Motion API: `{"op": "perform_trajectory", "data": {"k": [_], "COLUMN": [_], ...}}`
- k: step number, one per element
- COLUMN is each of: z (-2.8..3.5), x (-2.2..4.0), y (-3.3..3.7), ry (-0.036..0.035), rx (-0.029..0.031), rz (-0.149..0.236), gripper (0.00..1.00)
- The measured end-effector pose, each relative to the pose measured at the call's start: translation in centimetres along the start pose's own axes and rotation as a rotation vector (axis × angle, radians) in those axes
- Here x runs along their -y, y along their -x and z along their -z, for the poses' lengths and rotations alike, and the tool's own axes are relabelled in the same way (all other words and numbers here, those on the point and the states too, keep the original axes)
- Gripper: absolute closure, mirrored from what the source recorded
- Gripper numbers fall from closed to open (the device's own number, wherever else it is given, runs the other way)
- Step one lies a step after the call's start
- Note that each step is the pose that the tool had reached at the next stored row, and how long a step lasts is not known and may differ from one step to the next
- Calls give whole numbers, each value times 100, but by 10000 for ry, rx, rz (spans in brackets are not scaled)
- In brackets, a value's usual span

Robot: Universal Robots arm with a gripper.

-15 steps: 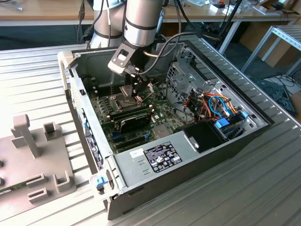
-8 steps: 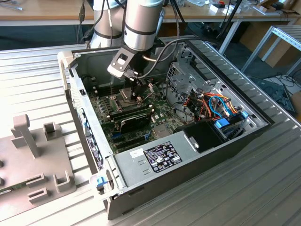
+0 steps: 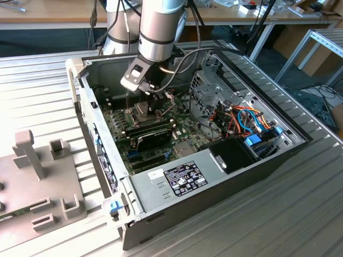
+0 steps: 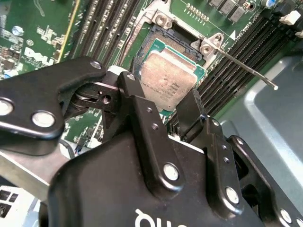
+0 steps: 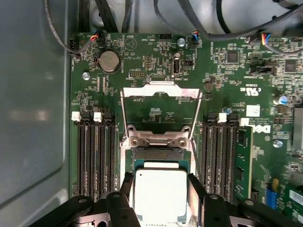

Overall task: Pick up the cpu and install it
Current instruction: 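Place the cpu into insertion slot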

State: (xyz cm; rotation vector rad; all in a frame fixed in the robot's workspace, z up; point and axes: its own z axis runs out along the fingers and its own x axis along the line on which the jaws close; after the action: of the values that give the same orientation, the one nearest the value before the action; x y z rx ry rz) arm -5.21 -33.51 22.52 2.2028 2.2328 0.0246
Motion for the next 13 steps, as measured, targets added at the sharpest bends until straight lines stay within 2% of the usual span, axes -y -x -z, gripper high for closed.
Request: {"op": "perform_trajectory", "data": {"k": [2,5,10,13], "z": [-33,-43,-150,-169], "x": [0,1,2,3], "y": [-5,-7,-7,-6], "ry": [-1,-1,-1,-2], "rx": [1,1,0,2], "rz": [1,0,1,0], "gripper": [45,45,45,45]}}
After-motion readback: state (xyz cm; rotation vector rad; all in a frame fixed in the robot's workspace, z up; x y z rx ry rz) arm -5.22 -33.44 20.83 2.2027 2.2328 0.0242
